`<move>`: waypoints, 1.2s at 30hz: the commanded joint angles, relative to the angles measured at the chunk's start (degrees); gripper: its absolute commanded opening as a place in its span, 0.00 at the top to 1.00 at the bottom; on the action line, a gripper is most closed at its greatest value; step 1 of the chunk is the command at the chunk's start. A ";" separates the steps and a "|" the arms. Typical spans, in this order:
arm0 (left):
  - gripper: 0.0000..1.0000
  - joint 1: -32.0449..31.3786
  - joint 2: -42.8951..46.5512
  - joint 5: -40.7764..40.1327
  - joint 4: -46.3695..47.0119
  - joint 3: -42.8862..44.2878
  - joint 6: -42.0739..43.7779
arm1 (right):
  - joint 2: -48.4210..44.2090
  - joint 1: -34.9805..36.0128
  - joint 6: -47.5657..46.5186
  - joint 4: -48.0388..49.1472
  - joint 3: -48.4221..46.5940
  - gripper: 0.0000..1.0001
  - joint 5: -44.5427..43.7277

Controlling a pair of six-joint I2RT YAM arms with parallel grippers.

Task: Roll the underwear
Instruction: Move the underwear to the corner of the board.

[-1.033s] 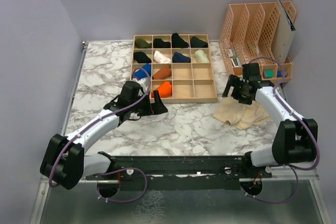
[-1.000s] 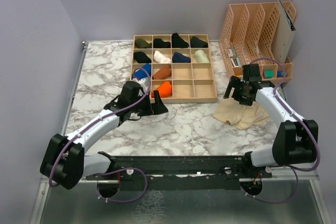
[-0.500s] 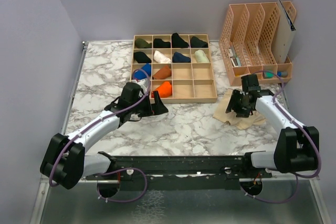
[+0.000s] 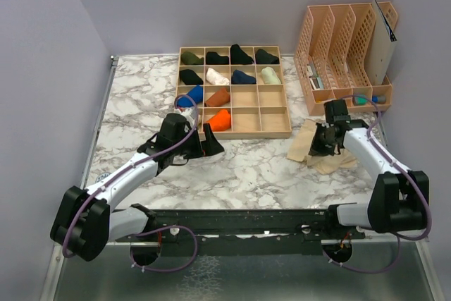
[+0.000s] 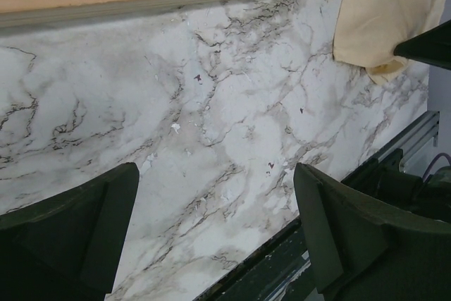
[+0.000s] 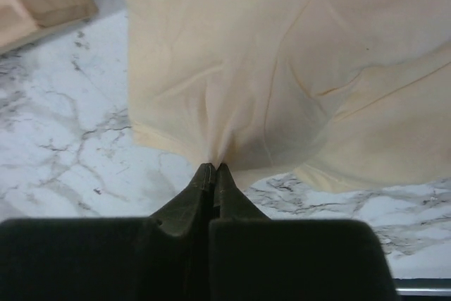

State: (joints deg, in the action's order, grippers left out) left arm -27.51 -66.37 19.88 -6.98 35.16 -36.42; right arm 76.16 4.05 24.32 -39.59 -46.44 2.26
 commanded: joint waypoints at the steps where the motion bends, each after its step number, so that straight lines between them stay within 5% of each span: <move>1: 0.01 -0.16 0.81 -0.49 0.34 -0.22 0.30 | -3.86 0.48 -4.49 -5.09 -6.53 1.00 7.06; 9: 0.01 -0.12 4.22 -4.92 -0.51 0.80 -2.11 | -10.02 5.63 -6.42 -14.02 -15.65 1.00 27.30; 22: 0.01 1.32 9.26 -21.82 -15.00 7.98 -1.60 | 2.84 51.66 7.10 -0.21 -18.09 0.94 22.61; 26: 0.01 2.54 10.17 -22.52 -17.19 6.08 -1.64 | 7.75 52.81 7.92 -0.53 -17.63 0.44 13.66; 28: 0.01 2.72 10.04 -20.78 -17.97 4.87 -2.38 | 7.40 52.57 7.96 -2.37 -18.91 0.29 7.37; 30: 0.01 2.72 10.02 -19.91 -18.48 3.21 -3.58 | 6.21 51.69 7.43 -3.57 -19.64 0.21 2.54; 36: 0.01 2.72 10.10 -19.23 -19.45 -2.37 -11.36 | 4.11 34.80 4.88 -2.35 -12.21 0.26 0.24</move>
State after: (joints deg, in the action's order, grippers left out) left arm -24.93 -56.73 0.60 -23.64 36.18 -41.52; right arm 81.78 49.78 31.29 -42.09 -63.55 7.79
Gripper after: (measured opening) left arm 0.990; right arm 0.765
